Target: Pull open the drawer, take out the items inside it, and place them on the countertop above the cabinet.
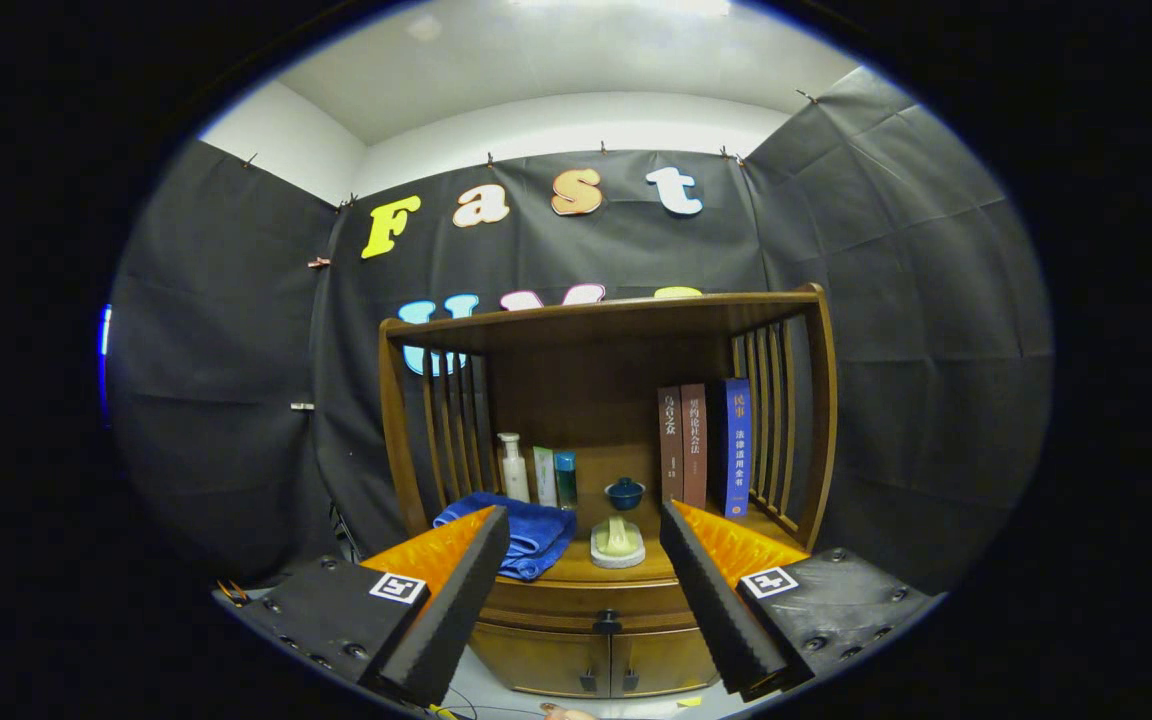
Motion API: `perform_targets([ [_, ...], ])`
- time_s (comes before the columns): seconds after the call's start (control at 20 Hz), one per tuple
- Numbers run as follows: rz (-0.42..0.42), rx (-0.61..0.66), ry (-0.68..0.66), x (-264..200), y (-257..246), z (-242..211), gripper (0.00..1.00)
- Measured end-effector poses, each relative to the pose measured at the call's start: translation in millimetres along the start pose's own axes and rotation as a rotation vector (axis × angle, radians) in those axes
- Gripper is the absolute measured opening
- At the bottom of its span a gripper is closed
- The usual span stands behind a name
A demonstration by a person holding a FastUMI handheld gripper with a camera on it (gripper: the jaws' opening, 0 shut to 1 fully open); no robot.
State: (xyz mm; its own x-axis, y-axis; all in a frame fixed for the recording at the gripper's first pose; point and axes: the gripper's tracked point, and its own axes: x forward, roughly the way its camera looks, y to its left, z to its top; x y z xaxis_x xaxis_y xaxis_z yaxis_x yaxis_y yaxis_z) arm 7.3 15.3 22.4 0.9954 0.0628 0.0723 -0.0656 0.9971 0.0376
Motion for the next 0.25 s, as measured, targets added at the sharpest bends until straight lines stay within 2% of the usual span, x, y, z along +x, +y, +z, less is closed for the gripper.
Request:
perform_targets([
  [0.25, 0.011, -0.007, -0.004, -4.0, 1.4, -0.4, 0.98],
])
